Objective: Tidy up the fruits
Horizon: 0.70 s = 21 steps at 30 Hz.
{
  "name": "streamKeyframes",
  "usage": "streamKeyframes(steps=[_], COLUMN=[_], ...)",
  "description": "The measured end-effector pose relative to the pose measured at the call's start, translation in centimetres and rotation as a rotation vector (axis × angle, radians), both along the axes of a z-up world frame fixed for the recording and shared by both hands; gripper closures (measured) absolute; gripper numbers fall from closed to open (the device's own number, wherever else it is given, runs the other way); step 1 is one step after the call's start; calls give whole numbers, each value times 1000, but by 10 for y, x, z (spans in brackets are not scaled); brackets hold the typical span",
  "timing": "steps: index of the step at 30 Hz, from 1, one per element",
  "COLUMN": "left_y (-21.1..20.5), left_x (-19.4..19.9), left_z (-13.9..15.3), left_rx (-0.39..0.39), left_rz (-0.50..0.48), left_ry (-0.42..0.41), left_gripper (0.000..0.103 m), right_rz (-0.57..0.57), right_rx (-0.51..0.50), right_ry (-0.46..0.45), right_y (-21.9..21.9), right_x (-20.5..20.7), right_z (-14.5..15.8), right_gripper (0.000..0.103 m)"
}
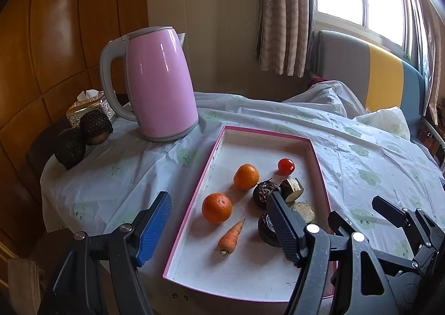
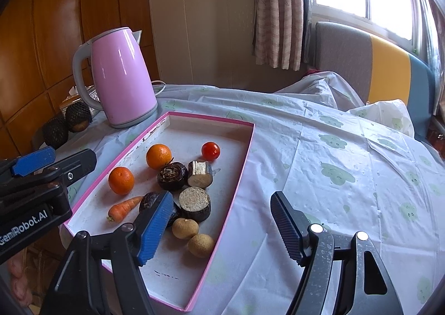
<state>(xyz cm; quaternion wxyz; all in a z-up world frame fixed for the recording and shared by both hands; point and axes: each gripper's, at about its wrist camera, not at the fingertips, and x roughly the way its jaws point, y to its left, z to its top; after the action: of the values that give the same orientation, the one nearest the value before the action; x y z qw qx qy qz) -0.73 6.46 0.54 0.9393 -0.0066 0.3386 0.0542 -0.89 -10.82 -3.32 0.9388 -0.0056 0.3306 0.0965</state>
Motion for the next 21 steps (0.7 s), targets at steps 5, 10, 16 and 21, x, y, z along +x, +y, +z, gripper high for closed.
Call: streamKeyframes(steps=[5,10,16,21], left_y=[1,3,2,3], left_x=[0,1,1,2], left_z=[0,-1,-2,-2], left_rx=[-4,-5,-3,-4], left_rz=[5,7,8,8], left_ry=[2,7,11,11], left_gripper=[31,31,31,31], right_rz=[3,1,4,4], right_rx=[0,3,1,-1], right_ry=[2,7,9,8], right_y=[1,0,1,2], right_x=[0,1,2,1], right_z=[0,-2,-3,-3], right_gripper=[30,29,29,29])
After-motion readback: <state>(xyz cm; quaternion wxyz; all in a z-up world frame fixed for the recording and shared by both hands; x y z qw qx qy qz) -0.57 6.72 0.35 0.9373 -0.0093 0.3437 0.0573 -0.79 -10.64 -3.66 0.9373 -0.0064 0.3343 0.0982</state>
